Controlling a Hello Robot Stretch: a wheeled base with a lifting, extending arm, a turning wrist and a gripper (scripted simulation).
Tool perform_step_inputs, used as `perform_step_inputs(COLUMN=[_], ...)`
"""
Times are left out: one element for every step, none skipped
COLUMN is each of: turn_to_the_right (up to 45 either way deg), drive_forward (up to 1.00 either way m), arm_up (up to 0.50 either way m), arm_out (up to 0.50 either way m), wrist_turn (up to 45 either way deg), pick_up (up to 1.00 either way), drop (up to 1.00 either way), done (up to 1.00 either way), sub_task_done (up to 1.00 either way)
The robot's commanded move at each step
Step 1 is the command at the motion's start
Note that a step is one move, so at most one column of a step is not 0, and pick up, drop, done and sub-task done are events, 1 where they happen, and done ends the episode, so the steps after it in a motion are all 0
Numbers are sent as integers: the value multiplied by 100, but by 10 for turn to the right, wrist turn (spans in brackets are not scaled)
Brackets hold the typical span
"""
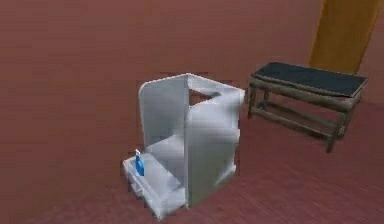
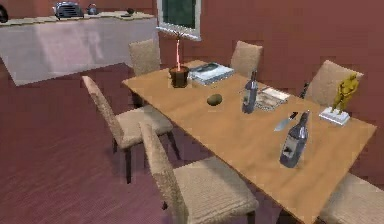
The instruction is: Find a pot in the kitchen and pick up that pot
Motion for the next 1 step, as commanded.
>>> perform_step_inputs(turn_to_the_right=[0], drive_forward=[15], arm_up=[0], arm_out=[0], wrist_turn=[0], pick_up=[0], drop=[0], done=[0], sub_task_done=[0])
